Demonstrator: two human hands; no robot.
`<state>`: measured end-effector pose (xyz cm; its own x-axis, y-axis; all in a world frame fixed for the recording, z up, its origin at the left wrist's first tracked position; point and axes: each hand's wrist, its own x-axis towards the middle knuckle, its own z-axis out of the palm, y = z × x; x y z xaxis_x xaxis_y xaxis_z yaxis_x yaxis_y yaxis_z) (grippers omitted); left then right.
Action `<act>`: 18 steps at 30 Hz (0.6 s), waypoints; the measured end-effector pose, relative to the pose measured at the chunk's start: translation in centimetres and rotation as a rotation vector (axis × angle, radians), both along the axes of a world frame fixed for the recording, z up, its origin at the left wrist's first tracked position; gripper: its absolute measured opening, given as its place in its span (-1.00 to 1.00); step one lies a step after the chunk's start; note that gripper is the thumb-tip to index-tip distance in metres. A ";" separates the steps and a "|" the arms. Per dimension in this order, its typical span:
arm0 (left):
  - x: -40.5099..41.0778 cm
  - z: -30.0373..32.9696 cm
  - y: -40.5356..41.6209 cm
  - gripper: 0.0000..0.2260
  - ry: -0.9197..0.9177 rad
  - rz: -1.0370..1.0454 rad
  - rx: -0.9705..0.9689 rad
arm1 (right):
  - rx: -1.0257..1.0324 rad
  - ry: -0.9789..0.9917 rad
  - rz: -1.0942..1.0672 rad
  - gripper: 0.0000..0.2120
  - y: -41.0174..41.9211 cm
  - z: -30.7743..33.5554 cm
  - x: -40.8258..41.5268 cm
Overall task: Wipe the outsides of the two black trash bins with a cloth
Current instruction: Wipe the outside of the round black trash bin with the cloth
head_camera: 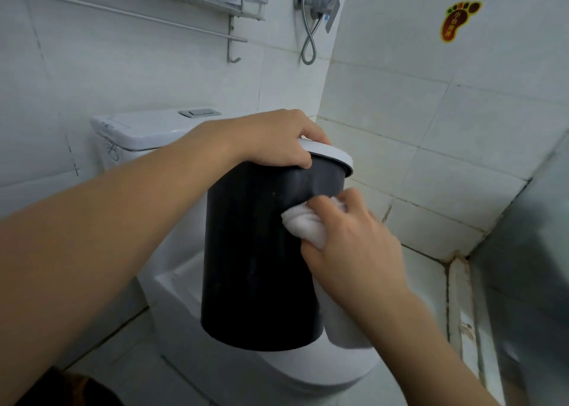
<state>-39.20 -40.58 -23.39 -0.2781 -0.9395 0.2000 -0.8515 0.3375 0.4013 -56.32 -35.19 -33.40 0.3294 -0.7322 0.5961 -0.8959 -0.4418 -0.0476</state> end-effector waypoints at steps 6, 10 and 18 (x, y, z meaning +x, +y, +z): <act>0.4 -0.4 -0.3 -0.61 0.024 0.046 -0.036 | 0.046 -0.003 0.022 -0.74 0.3 -0.7 0.4; 1.4 -0.7 -0.6 -0.61 0.081 0.101 -0.035 | 0.167 0.022 0.067 -0.71 2.0 -3.4 -0.5; 2.2 -1.0 -1.3 -0.58 0.141 0.121 -0.027 | 0.268 -0.157 0.074 -0.66 0.2 -2.2 -2.1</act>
